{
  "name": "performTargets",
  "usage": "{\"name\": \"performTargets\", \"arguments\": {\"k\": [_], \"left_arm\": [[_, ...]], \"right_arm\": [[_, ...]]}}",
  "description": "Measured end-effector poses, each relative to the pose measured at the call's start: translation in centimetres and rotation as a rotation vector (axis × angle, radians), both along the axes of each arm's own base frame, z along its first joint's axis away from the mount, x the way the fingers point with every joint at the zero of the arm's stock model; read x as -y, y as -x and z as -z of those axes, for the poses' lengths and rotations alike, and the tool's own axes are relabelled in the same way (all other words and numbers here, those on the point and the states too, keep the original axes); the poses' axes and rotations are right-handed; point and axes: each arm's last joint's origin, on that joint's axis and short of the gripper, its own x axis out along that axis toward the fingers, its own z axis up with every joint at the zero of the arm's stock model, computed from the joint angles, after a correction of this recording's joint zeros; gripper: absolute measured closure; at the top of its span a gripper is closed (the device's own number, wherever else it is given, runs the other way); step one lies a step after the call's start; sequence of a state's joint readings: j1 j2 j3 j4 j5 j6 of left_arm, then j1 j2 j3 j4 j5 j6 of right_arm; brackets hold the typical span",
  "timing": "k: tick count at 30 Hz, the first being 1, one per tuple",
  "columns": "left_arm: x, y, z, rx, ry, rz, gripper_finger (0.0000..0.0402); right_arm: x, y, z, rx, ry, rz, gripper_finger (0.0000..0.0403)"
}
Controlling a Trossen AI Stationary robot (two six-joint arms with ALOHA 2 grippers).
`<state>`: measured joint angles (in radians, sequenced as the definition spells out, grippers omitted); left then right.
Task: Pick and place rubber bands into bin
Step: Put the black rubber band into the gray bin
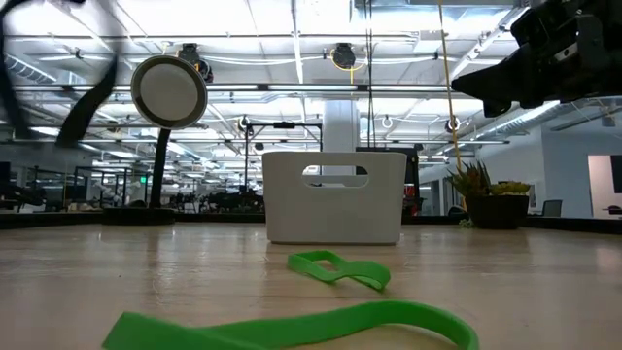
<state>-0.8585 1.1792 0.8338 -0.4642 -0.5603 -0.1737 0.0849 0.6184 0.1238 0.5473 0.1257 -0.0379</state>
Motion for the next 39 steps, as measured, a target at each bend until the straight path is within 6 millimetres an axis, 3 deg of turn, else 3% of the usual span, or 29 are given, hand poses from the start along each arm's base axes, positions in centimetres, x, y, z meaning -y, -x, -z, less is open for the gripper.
{"name": "performTargets", "arguments": {"k": [4, 7, 16, 28, 34, 39], "left_arm": [[-2.1, 1.5, -2.8, 0.140, -0.005, -0.037, 0.0399], [-3.3, 2.6, -3.6, 0.215, -0.004, -0.039, 0.0399], [-6.9, 5.8, 0.3, 0.383, 0.137, -0.116, 0.0400], [-9.2, 7.3, 6.9, 0.508, 0.247, -0.164, 0.0400], [-9.8, 7.1, 7.5, 0.529, 0.290, -0.221, 0.0400], [-10.3, 6.4, 6.5, 0.600, 0.370, -0.258, 0.0400]], "right_arm": [[0.0, 0.0, 0.0, -0.003, 0.000, 0.000, 0.0403], [0.0, 0.0, 0.0, -0.003, 0.000, 0.000, 0.0403], [0.0, 0.0, 0.1, -0.005, 0.002, 0.000, 0.0403], [0.0, 0.0, 0.1, -0.005, 0.000, 0.000, 0.0403], [0.0, 0.0, 0.1, -0.005, 0.001, 0.000, 0.0403], [0.0, 0.0, 0.1, -0.004, 0.001, 0.002, 0.0403]]}}
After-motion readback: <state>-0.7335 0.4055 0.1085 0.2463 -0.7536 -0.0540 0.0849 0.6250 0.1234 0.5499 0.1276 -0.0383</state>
